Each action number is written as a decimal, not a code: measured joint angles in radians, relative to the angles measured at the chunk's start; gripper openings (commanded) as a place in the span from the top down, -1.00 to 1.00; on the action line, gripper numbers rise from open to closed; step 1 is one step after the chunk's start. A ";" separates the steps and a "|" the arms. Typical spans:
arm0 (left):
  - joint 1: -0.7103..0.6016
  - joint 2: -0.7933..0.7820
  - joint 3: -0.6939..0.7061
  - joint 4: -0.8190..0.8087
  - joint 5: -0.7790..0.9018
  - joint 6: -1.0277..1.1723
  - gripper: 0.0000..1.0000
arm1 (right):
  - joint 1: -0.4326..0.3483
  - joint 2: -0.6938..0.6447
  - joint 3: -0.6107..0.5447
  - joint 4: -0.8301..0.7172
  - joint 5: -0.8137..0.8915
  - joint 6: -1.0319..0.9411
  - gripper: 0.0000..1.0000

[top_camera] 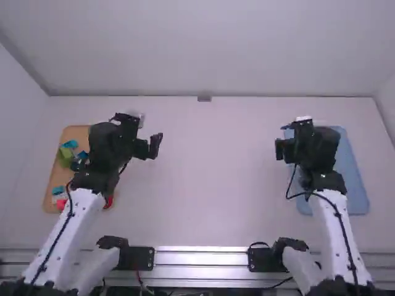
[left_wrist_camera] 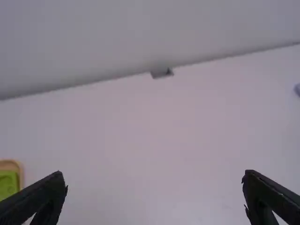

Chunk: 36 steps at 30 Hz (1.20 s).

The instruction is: Assemble lego blocks to make yellow taxi

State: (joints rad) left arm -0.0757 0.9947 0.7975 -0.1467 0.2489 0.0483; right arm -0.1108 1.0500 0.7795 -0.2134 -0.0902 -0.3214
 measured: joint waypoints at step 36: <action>0.072 -0.708 -0.608 0.144 -0.244 -0.049 0.33 | 0.110 -0.678 -0.592 0.211 0.087 0.315 0.34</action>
State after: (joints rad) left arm -0.0036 0.2871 0.1890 -0.0025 0.0051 -0.0010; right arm -0.0010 0.3725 0.1879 -0.0029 -0.0036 -0.0067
